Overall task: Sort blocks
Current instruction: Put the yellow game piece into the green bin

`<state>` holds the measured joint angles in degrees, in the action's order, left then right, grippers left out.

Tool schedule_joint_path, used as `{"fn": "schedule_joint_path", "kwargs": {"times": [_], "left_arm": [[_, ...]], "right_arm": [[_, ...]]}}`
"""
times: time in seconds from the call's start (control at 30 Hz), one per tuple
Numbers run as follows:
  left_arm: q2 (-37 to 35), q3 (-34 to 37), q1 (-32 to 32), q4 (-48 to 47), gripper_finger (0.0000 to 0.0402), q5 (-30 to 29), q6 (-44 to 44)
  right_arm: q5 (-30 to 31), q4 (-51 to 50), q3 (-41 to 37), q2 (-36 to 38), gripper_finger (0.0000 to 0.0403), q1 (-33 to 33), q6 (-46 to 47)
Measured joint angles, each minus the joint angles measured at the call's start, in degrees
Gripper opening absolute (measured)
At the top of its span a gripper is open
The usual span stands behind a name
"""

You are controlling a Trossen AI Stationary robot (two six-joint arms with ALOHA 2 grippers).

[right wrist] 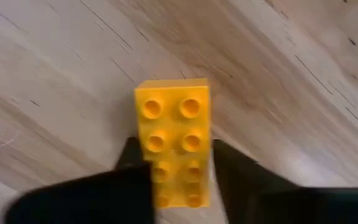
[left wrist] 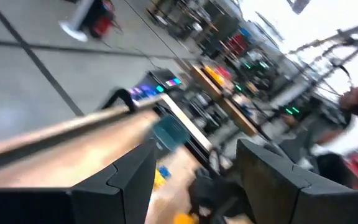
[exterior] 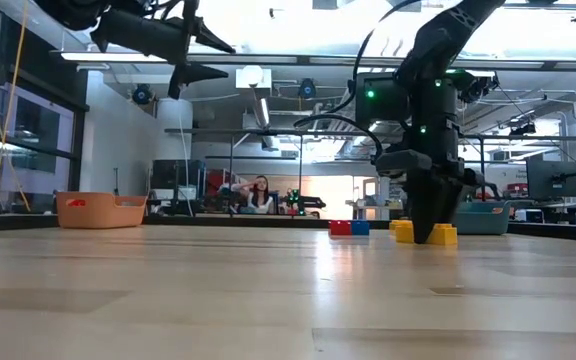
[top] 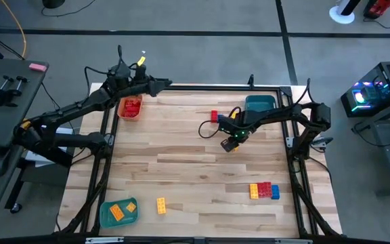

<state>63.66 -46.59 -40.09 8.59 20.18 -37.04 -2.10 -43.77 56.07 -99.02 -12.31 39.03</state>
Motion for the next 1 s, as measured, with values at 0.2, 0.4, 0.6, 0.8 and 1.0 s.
{"fn": "schedule_joint_path", "kwargs": {"times": [0.2, 0.4, 0.6, 0.8, 1.0], "left_arm": [[0.02, 0.00, 5.45, -2.52, 0.0206, 12.28, -0.18], [0.02, 0.00, 15.09, -8.36, 0.0206, 18.47, 6.79], [0.49, 0.02, 26.24, -18.73, 0.0206, 16.72, 16.49], [2.55, 0.04, 37.43, -19.55, 0.0206, 3.94, 15.52], [7.31, 0.04, 50.96, -14.68, 0.0206, -16.11, 15.22]], "right_arm": [[-1.58, -0.32, 0.04, 0.02, 0.0022, 0.14, -0.09], [-5.54, -0.86, 4.33, 0.09, 0.0006, 1.17, -1.62], [-8.51, 0.72, 15.18, 0.13, 0.0003, 3.58, -5.70], [-11.02, 2.26, 25.91, 0.17, 0.0002, 6.89, -15.18], [-16.04, -0.65, 31.83, 0.24, 0.0001, 11.59, -22.74]]}}
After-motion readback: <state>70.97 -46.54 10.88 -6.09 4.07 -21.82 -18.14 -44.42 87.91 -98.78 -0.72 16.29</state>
